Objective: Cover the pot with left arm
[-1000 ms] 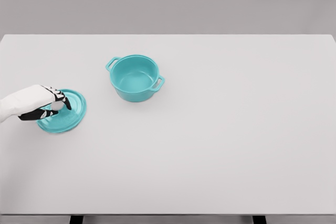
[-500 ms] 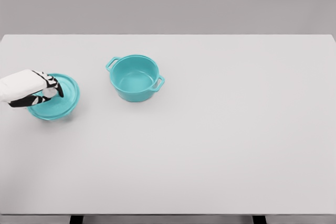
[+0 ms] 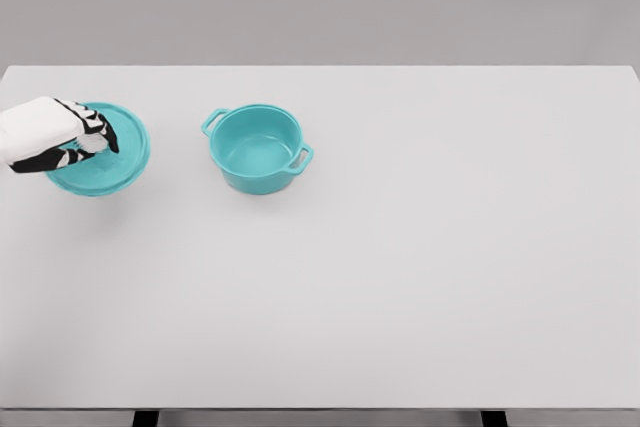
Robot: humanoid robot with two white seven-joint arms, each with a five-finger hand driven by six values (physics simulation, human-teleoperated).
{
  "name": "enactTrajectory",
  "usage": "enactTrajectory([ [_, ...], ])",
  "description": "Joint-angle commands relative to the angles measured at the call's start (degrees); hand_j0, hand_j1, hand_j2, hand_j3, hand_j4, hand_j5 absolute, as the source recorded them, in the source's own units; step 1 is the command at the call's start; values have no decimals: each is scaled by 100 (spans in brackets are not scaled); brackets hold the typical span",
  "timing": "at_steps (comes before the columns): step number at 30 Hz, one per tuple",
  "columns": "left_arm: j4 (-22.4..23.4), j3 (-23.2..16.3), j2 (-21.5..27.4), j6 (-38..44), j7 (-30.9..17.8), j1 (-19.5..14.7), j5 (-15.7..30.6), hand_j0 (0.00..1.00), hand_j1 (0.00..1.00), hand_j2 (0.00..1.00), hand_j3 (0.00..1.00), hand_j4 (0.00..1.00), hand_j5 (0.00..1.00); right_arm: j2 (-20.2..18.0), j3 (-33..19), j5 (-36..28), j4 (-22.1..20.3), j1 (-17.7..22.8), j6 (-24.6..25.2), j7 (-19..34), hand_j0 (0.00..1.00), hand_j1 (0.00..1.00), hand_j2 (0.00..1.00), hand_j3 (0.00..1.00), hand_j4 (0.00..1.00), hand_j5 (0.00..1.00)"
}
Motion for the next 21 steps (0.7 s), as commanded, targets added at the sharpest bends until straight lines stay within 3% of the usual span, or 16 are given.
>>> enactTrajectory([
  [1,-15,4,-25,8,10,0,55,51,51,51,51,51,51,0,0,0,-1,0,0,1,100,100,100,100,100,100],
  [6,-120,-14,-43,8,2,-79,126,51,51,51,51,51,51,0,0,0,-1,0,0,1,100,100,100,100,100,100],
  [21,-138,-66,-684,8,2,-264,47,50,50,50,50,50,50,0,0,0,-1,0,0,1,100,100,100,100,100,100],
])
